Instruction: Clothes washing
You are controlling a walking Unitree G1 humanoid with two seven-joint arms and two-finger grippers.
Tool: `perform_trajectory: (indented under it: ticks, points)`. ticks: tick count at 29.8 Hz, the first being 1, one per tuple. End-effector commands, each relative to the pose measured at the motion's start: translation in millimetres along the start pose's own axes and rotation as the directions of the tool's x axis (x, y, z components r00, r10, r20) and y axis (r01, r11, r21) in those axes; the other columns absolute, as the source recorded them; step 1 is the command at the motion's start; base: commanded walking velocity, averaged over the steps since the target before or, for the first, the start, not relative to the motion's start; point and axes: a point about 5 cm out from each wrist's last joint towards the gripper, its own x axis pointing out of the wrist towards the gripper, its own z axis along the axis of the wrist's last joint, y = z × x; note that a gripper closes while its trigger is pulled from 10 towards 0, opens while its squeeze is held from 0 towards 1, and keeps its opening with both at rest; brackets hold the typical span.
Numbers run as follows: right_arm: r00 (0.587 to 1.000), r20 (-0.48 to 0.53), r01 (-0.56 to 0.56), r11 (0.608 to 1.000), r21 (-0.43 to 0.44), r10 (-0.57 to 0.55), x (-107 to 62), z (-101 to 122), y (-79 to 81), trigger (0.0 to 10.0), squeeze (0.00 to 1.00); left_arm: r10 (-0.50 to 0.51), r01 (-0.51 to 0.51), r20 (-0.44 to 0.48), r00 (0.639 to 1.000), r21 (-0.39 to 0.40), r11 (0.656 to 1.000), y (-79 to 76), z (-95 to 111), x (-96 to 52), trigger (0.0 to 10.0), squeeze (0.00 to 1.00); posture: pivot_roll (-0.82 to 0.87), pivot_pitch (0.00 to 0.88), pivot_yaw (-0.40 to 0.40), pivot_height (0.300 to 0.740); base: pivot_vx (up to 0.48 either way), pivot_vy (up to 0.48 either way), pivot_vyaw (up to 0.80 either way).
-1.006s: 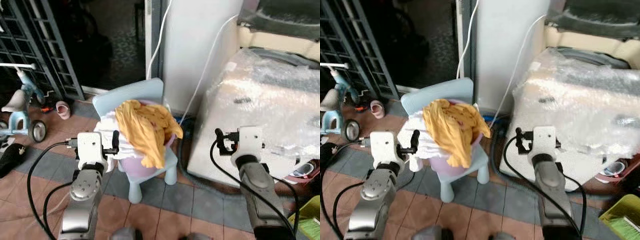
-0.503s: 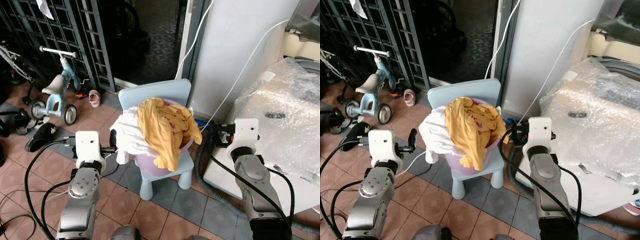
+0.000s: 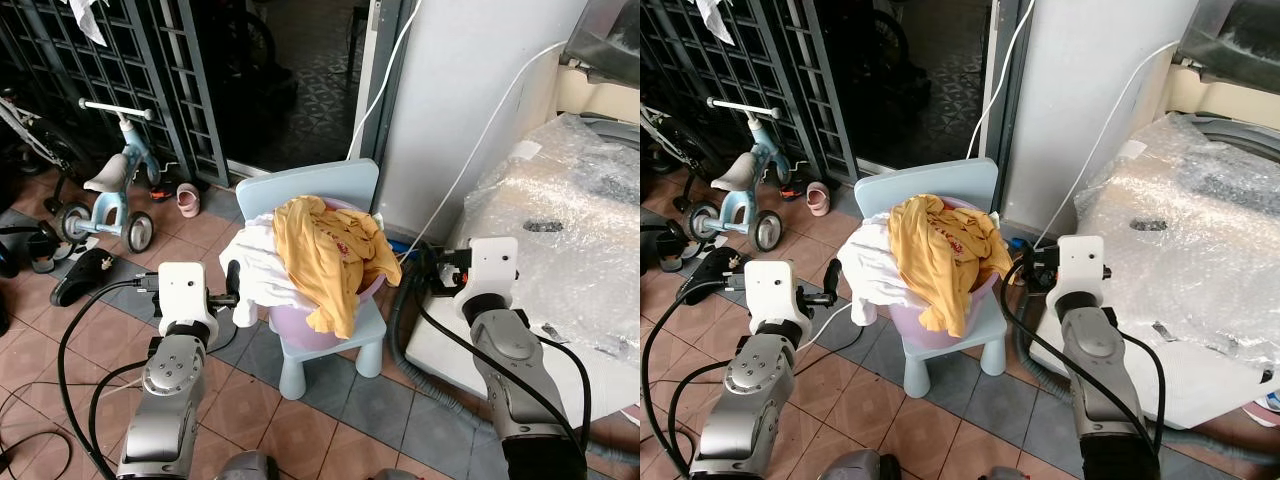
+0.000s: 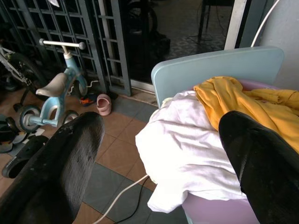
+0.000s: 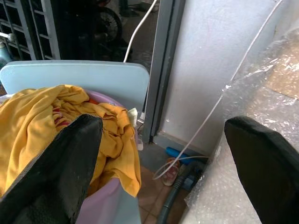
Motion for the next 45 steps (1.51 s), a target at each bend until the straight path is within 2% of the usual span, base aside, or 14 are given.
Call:
perform_trajectory:
  ticks: [1, 5, 7, 8, 9, 10, 11, 13, 15, 16, 20, 24, 33, 45]
  points:
    - [1.000, 0.010, -0.018, 0.999, 0.044, 0.018, 0.4, 2, 1.0, 10.0, 0.00, 0.007, -0.007, -0.005, 1.000, 0.012, 1.000, 1.2, 1, 1.5, 10.0, 0.00, -0.04, 0.009, -0.003, 0.740, 0.000, -0.311, 0.00]
    - [1.000, 0.007, -0.011, 0.997, 0.078, 0.010, 0.7, 3, -0.4, 10.0, 0.00, 0.010, -0.010, -0.006, 1.000, 0.013, 1.000, 1.5, 2, 1.1, 10.0, 0.00, -0.04, 0.013, -0.003, 0.740, 0.000, -0.299, 0.00]
    - [1.000, 0.003, -0.012, 1.000, 0.016, 0.012, 1.7, 3, 1.1, 10.0, 0.00, 0.019, -0.019, -0.005, 1.000, 0.018, 1.000, 2.2, 2, 1.1, 10.0, 0.00, -0.04, 0.013, -0.003, 0.740, 0.000, -0.124, 0.00]
    - [1.000, 0.012, -0.020, 0.999, -0.044, 0.020, 2.7, 3, 4.1, 10.0, 0.00, 0.044, -0.044, 0.004, 0.999, 0.006, 0.999, 3.8, 2, 1.2, 10.0, 0.00, -0.04, 0.014, -0.002, 0.740, 0.000, 0.000, 0.00]
    - [1.000, 0.012, -0.020, 0.999, -0.044, 0.020, 2.7, 3, 4.1, 10.0, 0.00, 0.044, -0.044, 0.004, 0.999, 0.006, 0.999, 3.8, 2, 1.2, 10.0, 0.00, -0.04, 0.014, -0.002, 0.740, 0.000, 0.000, 0.00]
    - [0.998, 0.021, -0.060, 0.998, 0.019, 0.060, 2.3, 3, 9.6, 10.0, 0.00, 0.055, -0.055, 0.006, 0.998, 0.005, 0.998, 5.0, 3, 1.5, 10.0, 0.00, -0.04, 0.014, -0.002, 0.740, 0.000, 0.000, 0.00]
    - [0.999, 0.013, -0.052, 0.996, 0.071, 0.051, 2.2, 2, 11.4, 10.0, 0.00, 0.075, -0.075, 0.006, 0.997, 0.004, 0.997, 6.8, 3, 2.1, 10.0, 0.00, -0.04, 0.015, -0.002, 0.740, 0.000, 0.000, 0.00]
    - [0.998, 0.038, -0.048, 0.999, 0.025, 0.047, 2.5, 6, 14.3, 10.0, 0.00, 0.113, -0.113, 0.001, 0.994, 0.000, 0.994, 10.5, 3, 3.1, 10.0, 0.00, -0.04, 0.014, -0.002, 0.740, 0.000, 0.000, 0.00]
    - [0.994, 0.020, -0.107, 0.994, -0.011, 0.108, 1.4, 6, 19.2, 10.0, 0.00, 0.123, -0.123, -0.001, 0.992, -0.001, 0.992, 12.0, 3, 3.2, 10.0, 0.00, -0.04, 0.010, -0.001, 0.740, 0.000, 0.000, 0.00]
    - [0.985, 0.031, -0.170, 0.985, 0.017, 0.169, -1.0, 7, 23.6, 10.0, 0.00, 0.122, -0.122, -0.004, 0.993, -0.009, 0.993, 12.3, 3, 3.2, 10.0, 0.00, -0.04, 0.010, -0.001, 0.740, 0.000, 0.000, 0.00]
    - [0.988, 0.031, -0.151, 0.988, 0.032, 0.150, -0.5, 7, 21.1, 10.0, 0.00, 0.115, -0.116, -0.009, 0.993, -0.028, 0.993, 12.6, 3, 2.2, 10.0, 0.00, -0.04, 0.011, -0.004, 0.740, 0.000, 0.000, 0.63]
    - [0.989, 0.018, -0.145, 0.988, 0.057, 0.144, 1.0, 5, 18.4, 10.0, 0.00, 0.068, -0.069, -0.017, 0.998, -0.057, 0.996, 9.9, 2, 0.4, 10.0, 0.00, -0.04, 0.009, -0.006, 0.740, 0.182, 0.000, 0.63]
    - [0.985, 0.000, -0.172, 0.984, 0.041, 0.172, 5.6, 4, 17.5, 10.0, 0.00, 0.064, -0.065, -0.019, 0.998, -0.059, 0.996, 8.0, 1, 0.4, 10.0, 0.00, -0.04, 0.004, -0.010, 0.740, 0.371, 0.000, 0.00]
    - [0.970, -0.011, -0.241, 0.970, 0.008, 0.241, 7.4, 3, 25.8, 10.0, 0.00, 0.055, -0.057, -0.024, 0.998, -0.063, 0.996, 5.4, 1, 2.1, 10.0, 0.00, -0.04, 0.007, -0.008, 0.740, 0.376, 0.000, 0.14]
